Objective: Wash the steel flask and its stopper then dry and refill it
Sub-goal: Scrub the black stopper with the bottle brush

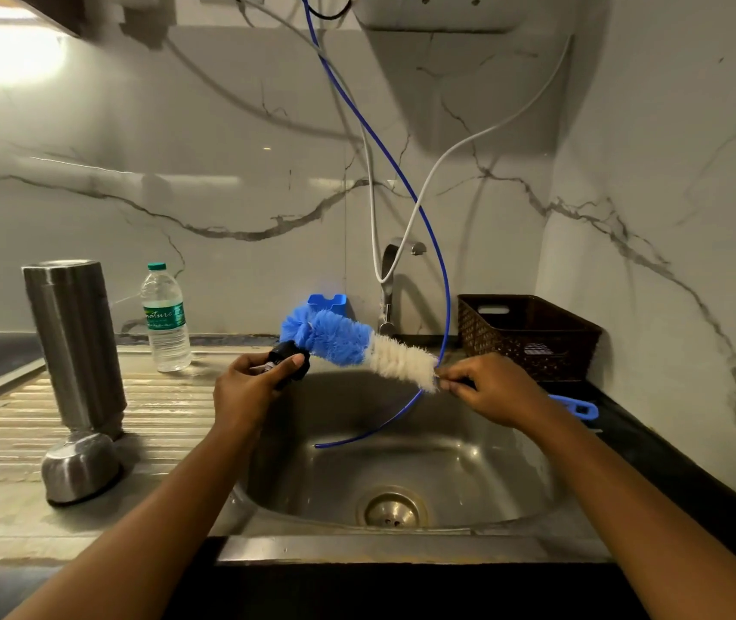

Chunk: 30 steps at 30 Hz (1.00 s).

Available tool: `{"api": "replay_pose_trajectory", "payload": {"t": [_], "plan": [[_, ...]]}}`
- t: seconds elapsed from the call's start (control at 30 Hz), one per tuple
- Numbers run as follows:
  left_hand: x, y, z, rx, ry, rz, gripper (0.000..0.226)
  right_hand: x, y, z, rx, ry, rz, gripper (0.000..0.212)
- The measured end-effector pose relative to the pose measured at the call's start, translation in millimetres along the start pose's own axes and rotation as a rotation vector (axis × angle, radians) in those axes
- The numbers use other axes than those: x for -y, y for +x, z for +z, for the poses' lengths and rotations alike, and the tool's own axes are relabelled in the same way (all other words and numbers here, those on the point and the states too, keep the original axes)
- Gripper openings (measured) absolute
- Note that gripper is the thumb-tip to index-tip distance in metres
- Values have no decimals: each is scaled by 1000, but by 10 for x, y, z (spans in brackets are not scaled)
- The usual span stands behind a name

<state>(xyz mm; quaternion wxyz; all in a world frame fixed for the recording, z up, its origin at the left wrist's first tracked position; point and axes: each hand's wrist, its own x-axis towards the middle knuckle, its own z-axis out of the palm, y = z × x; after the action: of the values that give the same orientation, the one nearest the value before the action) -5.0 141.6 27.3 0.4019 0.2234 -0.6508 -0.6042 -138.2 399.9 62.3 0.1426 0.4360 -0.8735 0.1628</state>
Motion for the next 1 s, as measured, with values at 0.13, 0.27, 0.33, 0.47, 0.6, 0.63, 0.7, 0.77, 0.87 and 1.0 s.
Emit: {"api": "replay_pose_trajectory", "payload": {"t": [0.13,0.27,0.33,0.47,0.6,0.63,0.7,0.77,0.87,1.0], "plan": [[14,-16,51,24,-8,-12,56,63,13,95,-38,-59,-42,34],[-16,12,28,-24,-99,-38,54,26,32,80,-97,-86,-38,33],[-4,12,28,-18,-105,-34,48,-25,14,64,-101,-84,-32,33],[5,-9,91,18,-97,-41,52,64,26,149,-85,-96,-81,35],[-4,43,42,-19,-161,-56,50,-42,28,89,-117,-80,-66,34],[3,38,54,0,-153,-54,53,-52,15,92,-113,-81,-58,34],[12,17,88,31,-129,-52,55,9,13,140,-96,-78,-72,35],[5,26,92,20,-140,-61,52,49,36,171,-99,-61,-94,35],[10,63,49,-19,-171,-72,46,-31,27,127,-103,-38,-67,33],[26,24,113,37,-119,-57,51,3,14,211,-112,-10,-64,33]]}}
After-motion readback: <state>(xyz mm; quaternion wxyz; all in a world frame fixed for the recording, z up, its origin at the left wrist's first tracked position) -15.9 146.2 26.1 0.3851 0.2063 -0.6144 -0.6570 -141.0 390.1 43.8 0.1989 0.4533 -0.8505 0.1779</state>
